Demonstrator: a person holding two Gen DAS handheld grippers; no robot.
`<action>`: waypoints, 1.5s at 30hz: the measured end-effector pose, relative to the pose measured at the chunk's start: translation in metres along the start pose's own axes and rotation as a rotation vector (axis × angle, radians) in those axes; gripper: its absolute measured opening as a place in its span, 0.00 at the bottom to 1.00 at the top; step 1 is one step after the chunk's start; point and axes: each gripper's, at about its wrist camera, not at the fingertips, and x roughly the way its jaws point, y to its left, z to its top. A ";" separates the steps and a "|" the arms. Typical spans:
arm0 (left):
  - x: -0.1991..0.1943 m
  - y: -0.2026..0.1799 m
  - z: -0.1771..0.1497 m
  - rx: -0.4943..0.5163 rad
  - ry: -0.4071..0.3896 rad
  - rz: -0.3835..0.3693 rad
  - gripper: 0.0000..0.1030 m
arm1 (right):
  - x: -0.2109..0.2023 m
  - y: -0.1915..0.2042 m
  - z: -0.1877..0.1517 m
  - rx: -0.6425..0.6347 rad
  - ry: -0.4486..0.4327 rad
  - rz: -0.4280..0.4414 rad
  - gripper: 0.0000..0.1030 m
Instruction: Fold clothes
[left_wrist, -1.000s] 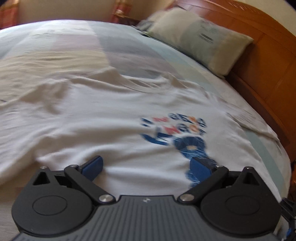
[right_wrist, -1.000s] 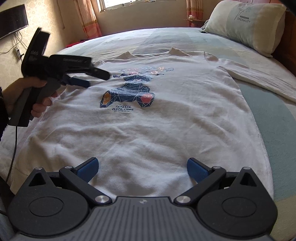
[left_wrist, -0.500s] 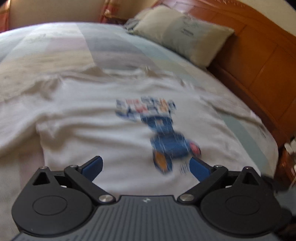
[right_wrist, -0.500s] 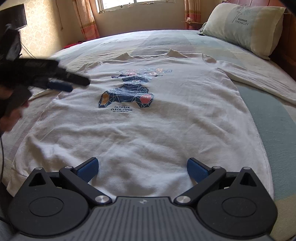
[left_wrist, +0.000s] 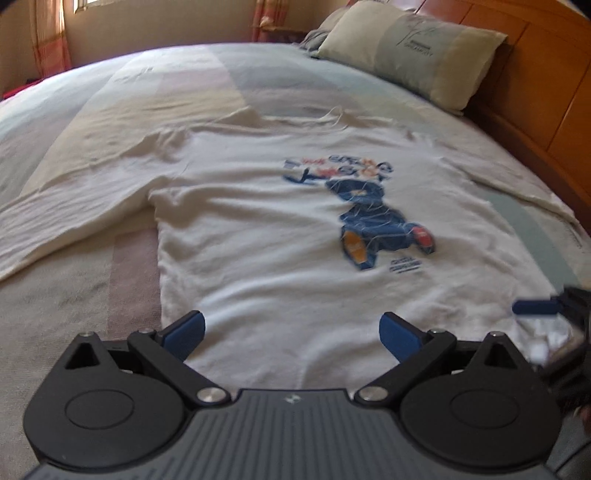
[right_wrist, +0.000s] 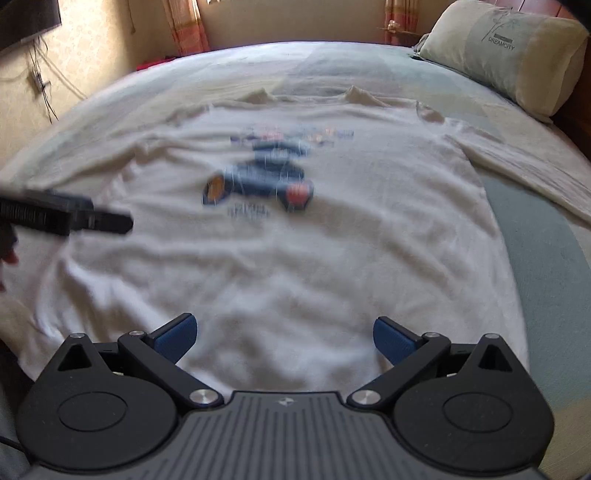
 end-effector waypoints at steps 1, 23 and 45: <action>-0.003 -0.001 0.002 0.002 -0.005 -0.003 0.97 | -0.001 -0.001 0.003 -0.005 0.001 0.001 1.00; 0.001 0.066 0.021 -0.034 -0.112 -0.020 0.97 | 0.220 -0.053 0.184 0.006 0.024 -0.093 1.00; -0.021 0.096 0.017 -0.085 -0.171 -0.031 0.98 | 0.238 0.010 0.196 -0.049 0.083 -0.114 1.00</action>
